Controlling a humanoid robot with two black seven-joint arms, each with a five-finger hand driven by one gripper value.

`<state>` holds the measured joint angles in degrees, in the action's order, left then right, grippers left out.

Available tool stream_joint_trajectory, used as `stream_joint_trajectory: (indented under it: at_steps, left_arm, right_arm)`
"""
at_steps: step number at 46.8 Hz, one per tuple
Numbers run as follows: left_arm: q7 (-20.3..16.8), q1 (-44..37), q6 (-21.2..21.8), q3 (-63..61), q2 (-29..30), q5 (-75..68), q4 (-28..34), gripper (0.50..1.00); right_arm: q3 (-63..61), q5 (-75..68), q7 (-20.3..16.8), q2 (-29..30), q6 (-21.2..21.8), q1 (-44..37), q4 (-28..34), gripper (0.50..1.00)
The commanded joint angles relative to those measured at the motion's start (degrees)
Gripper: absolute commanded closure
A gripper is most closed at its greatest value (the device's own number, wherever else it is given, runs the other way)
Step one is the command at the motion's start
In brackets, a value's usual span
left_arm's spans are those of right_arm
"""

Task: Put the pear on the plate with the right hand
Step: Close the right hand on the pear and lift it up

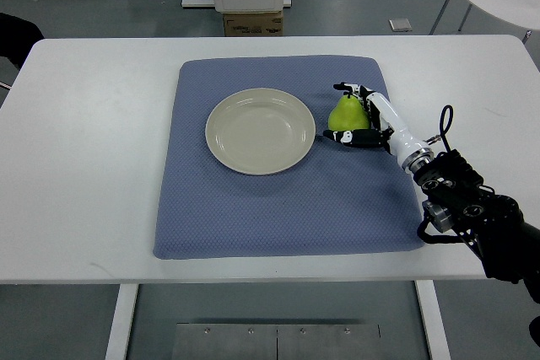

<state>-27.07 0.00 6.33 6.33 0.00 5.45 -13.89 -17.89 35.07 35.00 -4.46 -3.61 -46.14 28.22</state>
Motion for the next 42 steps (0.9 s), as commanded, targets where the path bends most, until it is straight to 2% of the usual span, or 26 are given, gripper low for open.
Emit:
stream_joint_trajectory:
  at_steps: [1,6,12,15,19,21,24,25,42]
  left_arm:
    - [0.0,0.0,0.0,0.0,0.0,0.0,0.0,0.500]
    - [0.0,0.0,0.0,0.0,0.0,0.0,0.0,0.500]
    - [0.0,0.0,0.0,0.0,0.0,0.0,0.0,0.500]
    - [0.0,0.0,0.0,0.0,0.0,0.0,0.0,0.500]
    - [0.0,0.0,0.0,0.0,0.0,0.0,0.0,0.500]
    - [0.0,0.0,0.0,0.0,0.0,0.0,0.0,0.500]
    - [0.0,0.0,0.0,0.0,0.0,0.0,0.0,0.500]
    - [0.0,0.0,0.0,0.0,0.0,0.0,0.0,0.500]
    - [0.0,0.0,0.0,0.0,0.0,0.0,0.0,0.500]
  right_arm:
    - [0.0,0.0,0.0,0.0,0.0,0.0,-0.4,0.588]
    - [0.1,0.0,0.0,0.1,0.0,0.1,-0.7,0.592]
    - [0.8,0.0,0.0,0.1,0.1,0.1,-1.4,0.630]
    - [1.5,0.0,0.0,0.0,0.1,0.1,-1.5,0.665]
    - [2.4,0.0,0.0,-0.1,0.1,0.1,-1.5,0.753]
    - [2.7,0.0,0.0,-0.1,0.1,0.0,-1.5,0.828]
    - [3.2,0.0,0.0,-0.2,0.2,0.0,-1.5,0.985]
    - [3.3,-0.1,0.0,-0.2,0.2,0.0,-1.5,1.000]
    - [0.2,-0.7,0.0,0.1,0.1,-2.5,-1.7,1.000]
